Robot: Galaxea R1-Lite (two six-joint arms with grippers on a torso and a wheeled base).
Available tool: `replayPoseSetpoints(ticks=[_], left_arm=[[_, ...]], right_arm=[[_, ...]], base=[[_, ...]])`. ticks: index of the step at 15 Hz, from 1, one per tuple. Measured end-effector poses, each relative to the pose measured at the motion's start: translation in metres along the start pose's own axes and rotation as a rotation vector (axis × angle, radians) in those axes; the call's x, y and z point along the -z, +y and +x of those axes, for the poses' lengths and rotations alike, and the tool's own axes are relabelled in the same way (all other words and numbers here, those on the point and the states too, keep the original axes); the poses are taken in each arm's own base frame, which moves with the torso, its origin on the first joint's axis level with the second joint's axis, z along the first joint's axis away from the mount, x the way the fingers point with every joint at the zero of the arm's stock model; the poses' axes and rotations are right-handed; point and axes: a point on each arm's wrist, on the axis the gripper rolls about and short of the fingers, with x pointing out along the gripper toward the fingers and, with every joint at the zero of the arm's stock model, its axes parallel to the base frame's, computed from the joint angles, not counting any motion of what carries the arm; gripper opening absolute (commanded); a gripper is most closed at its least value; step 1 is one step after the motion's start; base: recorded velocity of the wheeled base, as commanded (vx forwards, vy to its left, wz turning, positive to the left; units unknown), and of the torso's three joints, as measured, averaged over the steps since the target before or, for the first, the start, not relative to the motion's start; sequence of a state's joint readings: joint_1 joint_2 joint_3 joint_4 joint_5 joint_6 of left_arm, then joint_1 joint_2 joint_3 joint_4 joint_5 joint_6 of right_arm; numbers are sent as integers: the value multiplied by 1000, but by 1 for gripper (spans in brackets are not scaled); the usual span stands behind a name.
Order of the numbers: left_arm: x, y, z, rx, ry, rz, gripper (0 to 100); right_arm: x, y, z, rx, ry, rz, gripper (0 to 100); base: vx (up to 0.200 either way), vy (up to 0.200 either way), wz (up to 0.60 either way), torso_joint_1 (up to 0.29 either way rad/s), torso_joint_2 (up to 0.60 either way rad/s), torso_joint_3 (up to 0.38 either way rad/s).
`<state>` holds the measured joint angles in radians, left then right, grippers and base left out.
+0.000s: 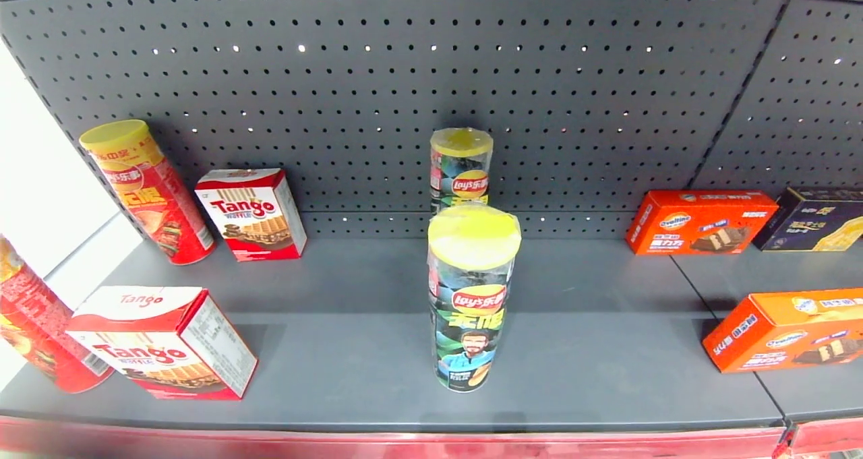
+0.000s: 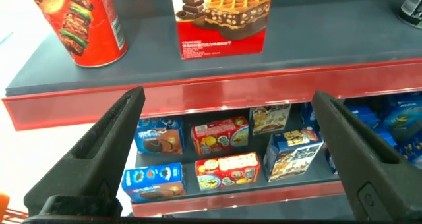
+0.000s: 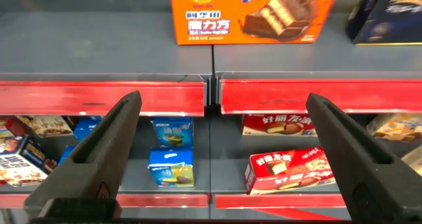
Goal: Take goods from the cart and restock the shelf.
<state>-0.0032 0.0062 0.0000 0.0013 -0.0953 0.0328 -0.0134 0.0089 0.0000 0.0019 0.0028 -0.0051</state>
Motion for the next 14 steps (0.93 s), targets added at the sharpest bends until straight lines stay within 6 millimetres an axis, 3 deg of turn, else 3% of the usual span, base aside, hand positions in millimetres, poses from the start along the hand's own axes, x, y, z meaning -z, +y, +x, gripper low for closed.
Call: replayPoseSetpoints(ticks=[14], left_arm=[[0, 0, 0, 0, 0, -1, 100]], right_arm=[[0, 0, 0, 0, 0, -1, 100]], base=[[0, 0, 0, 0, 0, 0]])
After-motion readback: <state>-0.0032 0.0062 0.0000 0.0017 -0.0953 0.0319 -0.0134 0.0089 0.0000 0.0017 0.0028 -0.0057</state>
